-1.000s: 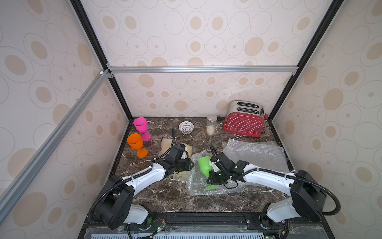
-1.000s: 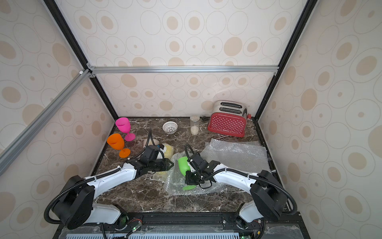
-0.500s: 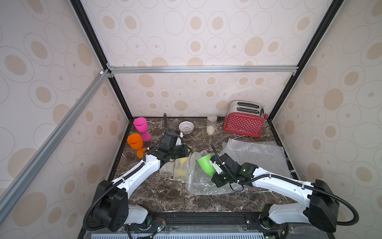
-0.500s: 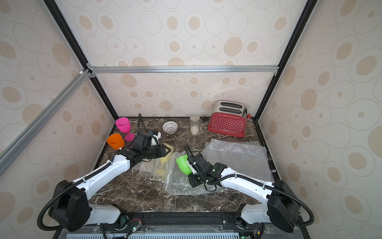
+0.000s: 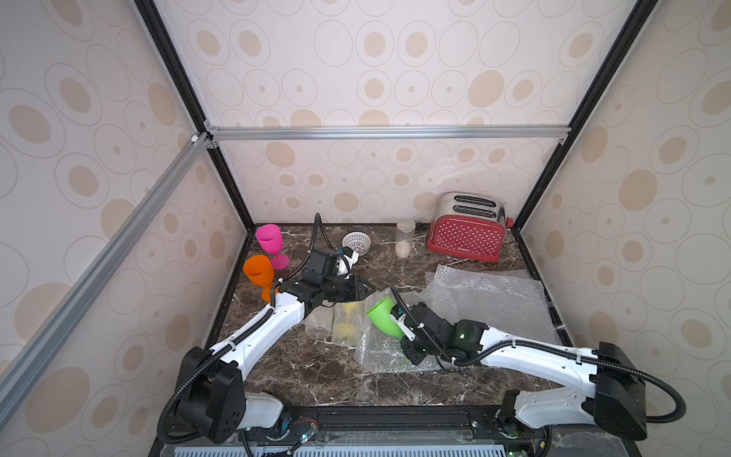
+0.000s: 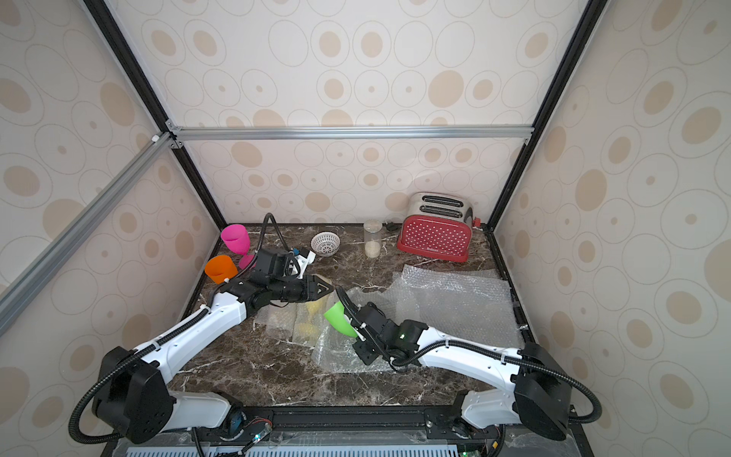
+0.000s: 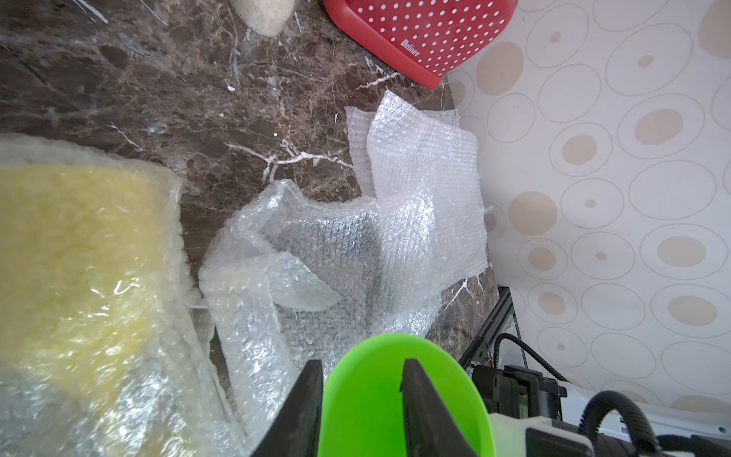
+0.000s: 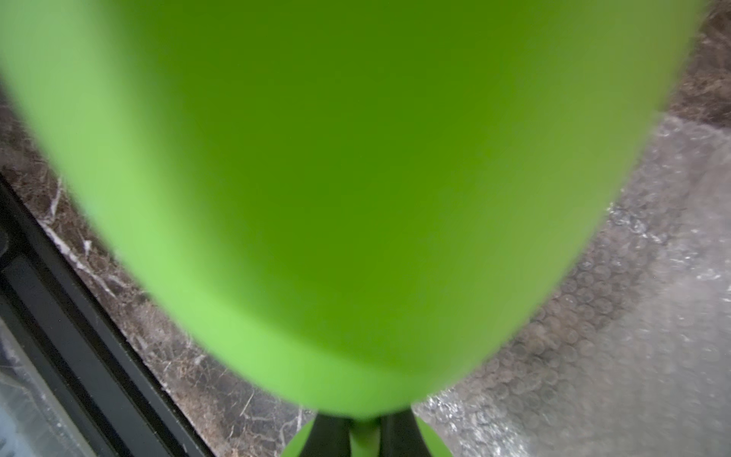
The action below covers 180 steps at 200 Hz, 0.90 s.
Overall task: Unpack wine glasses from bubble wrap
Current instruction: Pick up the wine glass from the bubble wrap.
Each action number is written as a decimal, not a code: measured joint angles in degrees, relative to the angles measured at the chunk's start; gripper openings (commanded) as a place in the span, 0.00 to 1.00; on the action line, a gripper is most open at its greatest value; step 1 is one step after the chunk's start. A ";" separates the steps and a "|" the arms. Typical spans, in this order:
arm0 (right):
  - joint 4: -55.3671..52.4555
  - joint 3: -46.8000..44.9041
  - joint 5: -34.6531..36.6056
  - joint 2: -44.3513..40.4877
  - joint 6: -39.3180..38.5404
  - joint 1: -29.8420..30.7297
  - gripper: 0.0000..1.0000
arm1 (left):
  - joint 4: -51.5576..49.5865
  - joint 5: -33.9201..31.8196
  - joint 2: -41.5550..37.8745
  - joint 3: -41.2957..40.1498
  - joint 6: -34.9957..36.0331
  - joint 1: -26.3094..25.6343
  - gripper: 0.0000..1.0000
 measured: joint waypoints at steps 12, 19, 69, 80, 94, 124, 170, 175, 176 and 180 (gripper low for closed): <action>-0.11 0.09 0.92 -0.02 -0.48 0.02 0.04 | -1.27 -0.48 0.00 -0.04 0.42 0.00 0.38; -0.07 0.09 1.36 -0.04 -0.66 0.02 0.04 | -1.88 -0.87 0.00 -0.07 0.74 0.00 0.39; -0.09 0.52 2.58 -0.31 -2.03 0.02 0.04 | -2.99 -1.16 0.24 -0.94 1.44 -0.28 0.40; 0.02 0.83 2.82 -0.31 -2.27 0.02 0.04 | -2.89 -1.03 0.33 -1.38 1.44 -0.42 0.40; 0.20 1.22 3.15 -0.31 -2.64 0.02 0.04 | -2.67 -0.90 0.61 -1.95 1.42 -0.61 0.39; 0.13 2.27 3.30 -0.28 -3.43 0.02 0.04 | -2.14 -0.44 0.98 -3.17 1.36 -0.76 0.31; -0.68 2.78 4.09 0.31 -4.37 0.37 0.04 | -1.29 -0.24 0.96 -3.17 1.53 -1.03 0.13; -0.79 2.78 4.22 0.35 -4.46 0.42 0.04 | -1.29 -0.24 0.96 -3.17 1.60 -1.05 0.11; -0.81 2.78 4.24 0.35 -4.46 0.44 0.04 | -1.29 -0.24 0.96 -3.17 1.60 -1.07 0.11; -0.87 2.78 4.37 0.35 -4.50 0.48 0.04 | -1.29 -0.24 0.96 -3.17 1.68 -1.09 0.10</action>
